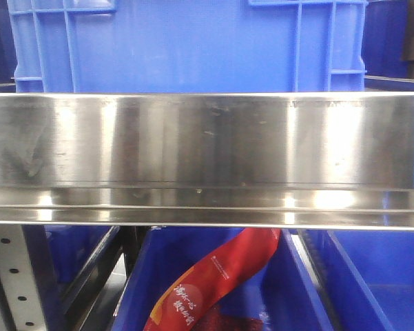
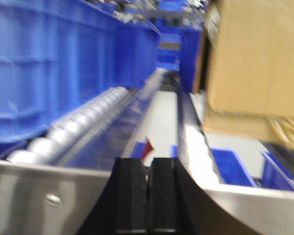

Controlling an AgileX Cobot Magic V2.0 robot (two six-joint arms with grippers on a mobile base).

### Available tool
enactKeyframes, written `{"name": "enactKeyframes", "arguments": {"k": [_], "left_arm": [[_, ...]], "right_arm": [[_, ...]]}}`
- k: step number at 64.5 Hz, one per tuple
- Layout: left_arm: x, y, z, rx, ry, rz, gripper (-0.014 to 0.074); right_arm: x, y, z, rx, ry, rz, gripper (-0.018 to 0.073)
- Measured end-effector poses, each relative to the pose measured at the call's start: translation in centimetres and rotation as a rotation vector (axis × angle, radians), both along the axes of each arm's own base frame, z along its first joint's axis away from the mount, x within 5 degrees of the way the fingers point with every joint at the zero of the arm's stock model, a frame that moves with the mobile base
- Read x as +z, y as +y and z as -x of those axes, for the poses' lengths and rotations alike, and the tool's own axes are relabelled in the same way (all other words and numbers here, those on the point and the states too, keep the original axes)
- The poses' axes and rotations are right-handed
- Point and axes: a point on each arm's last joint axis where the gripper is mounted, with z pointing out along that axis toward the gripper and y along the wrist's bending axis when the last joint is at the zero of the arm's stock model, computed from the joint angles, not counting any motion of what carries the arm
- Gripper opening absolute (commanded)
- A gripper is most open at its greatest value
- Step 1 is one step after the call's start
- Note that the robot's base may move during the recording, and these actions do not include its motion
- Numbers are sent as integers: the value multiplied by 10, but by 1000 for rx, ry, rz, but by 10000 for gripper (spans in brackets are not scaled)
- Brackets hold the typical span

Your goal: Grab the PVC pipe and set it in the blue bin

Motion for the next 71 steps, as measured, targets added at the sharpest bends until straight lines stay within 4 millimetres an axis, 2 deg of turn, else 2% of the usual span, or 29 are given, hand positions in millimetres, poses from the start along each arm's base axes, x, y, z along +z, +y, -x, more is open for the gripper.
{"name": "enactKeyframes", "arguments": {"k": [17, 71], "left_arm": [[0, 0, 0, 0, 0, 0, -111], [0, 0, 0, 0, -2, 1, -111]], "right_arm": [[-4, -4, -1, -72, -86, -21, -168], [-3, -1, -2, -16, -83, 3, -168]]}}
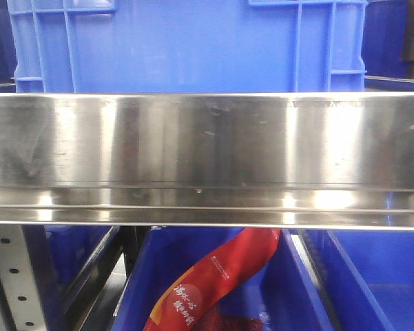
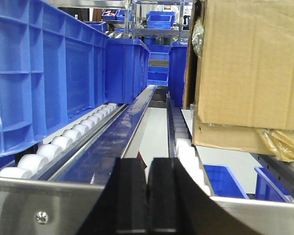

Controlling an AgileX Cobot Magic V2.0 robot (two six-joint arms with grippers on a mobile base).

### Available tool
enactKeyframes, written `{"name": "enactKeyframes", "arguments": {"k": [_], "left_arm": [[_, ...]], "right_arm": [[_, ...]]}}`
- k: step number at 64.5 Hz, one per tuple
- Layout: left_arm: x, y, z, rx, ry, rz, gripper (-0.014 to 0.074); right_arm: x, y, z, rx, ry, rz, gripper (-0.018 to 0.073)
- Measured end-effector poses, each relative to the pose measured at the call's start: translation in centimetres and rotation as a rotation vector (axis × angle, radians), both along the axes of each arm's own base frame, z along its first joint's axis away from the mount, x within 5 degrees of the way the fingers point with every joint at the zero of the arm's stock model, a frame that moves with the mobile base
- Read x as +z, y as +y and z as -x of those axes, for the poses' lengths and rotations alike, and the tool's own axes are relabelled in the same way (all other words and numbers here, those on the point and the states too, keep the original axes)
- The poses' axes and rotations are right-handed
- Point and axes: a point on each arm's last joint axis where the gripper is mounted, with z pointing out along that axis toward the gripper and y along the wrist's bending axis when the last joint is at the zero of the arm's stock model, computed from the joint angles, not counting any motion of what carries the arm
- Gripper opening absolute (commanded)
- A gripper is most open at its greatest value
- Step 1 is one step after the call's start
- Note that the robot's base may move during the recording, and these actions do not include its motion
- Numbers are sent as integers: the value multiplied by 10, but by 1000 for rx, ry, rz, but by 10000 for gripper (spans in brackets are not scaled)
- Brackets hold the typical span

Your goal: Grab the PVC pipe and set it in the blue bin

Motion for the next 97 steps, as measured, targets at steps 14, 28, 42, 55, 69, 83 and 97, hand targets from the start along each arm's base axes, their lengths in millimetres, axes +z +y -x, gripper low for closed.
{"name": "enactKeyframes", "arguments": {"k": [14, 28, 42, 55, 69, 83, 97], "left_arm": [[0, 0, 0, 0, 0, 0, -111], [0, 0, 0, 0, 0, 0, -111], [-1, 1, 2, 5, -14, -18, -111], [-33, 13, 14, 74, -46, -110, -111], [-109, 32, 28, 257, 23, -138, -111], [-165, 42, 37, 375, 66, -108, -111], [-169, 44, 39, 409, 47, -100, -111]], "right_arm": [[0, 0, 0, 0, 1, 4, -168], [0, 0, 0, 0, 1, 4, -168], [0, 0, 0, 0, 1, 4, -168], [0, 0, 0, 0, 1, 6, -168], [0, 0, 0, 0, 1, 6, -168], [0, 0, 0, 0, 1, 6, -168], [0, 0, 0, 0, 1, 6, -168]]}}
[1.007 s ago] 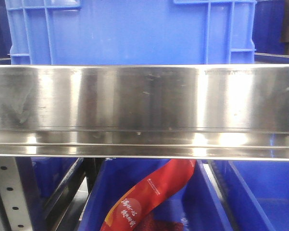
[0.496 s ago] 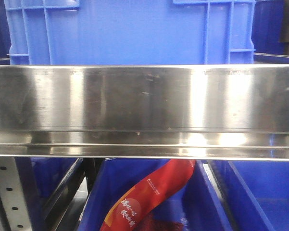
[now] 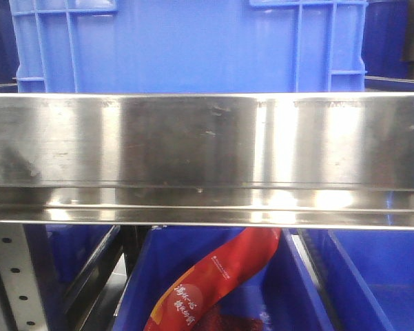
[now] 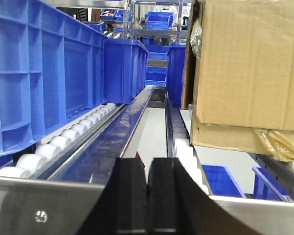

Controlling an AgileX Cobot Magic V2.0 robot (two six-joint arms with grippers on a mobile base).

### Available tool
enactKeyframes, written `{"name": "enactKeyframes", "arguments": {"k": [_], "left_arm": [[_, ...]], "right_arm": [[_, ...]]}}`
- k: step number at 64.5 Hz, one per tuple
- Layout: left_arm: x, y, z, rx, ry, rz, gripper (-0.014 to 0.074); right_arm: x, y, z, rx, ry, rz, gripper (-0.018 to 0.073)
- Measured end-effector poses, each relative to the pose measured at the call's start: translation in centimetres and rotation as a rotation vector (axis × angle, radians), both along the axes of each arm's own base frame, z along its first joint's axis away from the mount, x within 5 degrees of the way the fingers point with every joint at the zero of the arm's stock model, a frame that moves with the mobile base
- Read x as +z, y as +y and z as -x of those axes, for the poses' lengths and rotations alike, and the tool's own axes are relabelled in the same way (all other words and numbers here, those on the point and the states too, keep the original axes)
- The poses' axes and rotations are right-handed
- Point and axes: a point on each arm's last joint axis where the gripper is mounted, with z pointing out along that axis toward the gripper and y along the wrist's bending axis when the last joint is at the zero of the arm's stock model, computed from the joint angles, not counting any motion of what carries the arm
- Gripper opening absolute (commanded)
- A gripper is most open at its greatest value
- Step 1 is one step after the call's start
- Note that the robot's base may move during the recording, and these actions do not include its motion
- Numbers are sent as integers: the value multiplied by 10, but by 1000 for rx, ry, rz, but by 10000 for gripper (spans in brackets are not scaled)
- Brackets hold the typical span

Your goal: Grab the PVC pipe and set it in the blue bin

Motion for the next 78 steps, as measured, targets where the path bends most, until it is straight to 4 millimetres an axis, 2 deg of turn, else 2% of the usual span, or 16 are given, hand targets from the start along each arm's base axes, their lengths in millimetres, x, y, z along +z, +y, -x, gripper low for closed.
{"name": "enactKeyframes", "arguments": {"k": [78], "left_arm": [[1, 0, 0, 1, -21, 3, -111]], "right_arm": [[0, 0, 0, 0, 0, 0, -168]]}}
